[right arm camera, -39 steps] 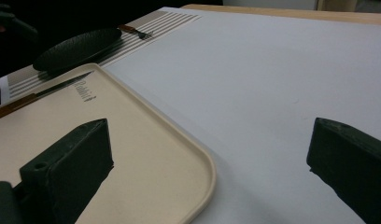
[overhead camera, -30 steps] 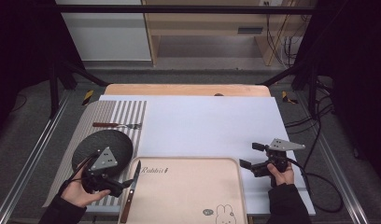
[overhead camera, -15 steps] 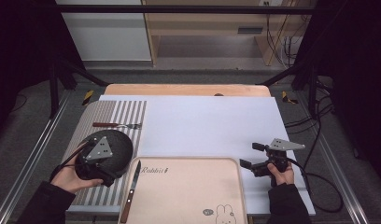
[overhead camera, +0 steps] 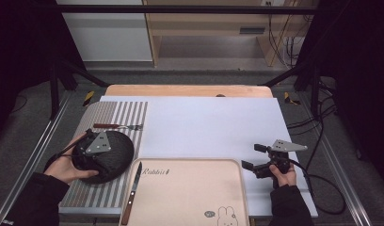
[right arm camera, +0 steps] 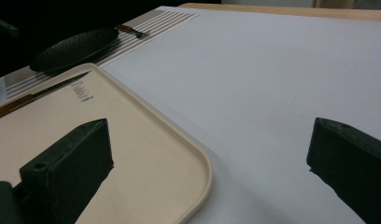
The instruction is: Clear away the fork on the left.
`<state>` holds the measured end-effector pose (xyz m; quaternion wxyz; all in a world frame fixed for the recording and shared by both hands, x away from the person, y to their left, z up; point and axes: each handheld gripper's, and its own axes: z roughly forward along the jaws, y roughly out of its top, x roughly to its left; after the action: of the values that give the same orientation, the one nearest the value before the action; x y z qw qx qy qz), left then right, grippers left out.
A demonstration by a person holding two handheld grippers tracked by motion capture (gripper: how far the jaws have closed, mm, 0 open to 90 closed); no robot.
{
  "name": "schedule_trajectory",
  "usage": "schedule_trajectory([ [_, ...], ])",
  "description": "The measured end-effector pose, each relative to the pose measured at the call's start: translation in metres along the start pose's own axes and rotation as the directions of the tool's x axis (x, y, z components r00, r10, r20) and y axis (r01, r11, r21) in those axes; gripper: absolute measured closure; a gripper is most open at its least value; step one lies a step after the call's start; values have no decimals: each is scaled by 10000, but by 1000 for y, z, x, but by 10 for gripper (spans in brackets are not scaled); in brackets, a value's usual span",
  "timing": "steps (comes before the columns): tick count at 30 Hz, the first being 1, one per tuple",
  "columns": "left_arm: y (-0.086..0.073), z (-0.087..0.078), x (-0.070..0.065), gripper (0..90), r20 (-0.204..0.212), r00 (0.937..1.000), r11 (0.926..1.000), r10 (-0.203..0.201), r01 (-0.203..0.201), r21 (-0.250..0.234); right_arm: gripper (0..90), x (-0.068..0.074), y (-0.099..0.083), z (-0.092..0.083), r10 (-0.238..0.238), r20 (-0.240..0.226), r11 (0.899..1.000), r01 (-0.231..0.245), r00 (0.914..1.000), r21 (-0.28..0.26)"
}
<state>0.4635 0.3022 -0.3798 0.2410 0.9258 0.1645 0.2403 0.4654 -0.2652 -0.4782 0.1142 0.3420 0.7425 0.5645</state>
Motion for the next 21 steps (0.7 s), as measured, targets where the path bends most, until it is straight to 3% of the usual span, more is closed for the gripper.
schedule_trajectory([
  [8, -4, 2, 22, 2, -464, 9971, 9962, 596, -564, 665, 4, 0, 0, 0, 7, -5, 10000, -7, 10000, -9],
  [21, -5, 9, 53, 11, -936, 9921, 9930, 835, -749, 916, 4, 0, -1, -1, -12, -24, 10000, 12, 10000, -48],
])
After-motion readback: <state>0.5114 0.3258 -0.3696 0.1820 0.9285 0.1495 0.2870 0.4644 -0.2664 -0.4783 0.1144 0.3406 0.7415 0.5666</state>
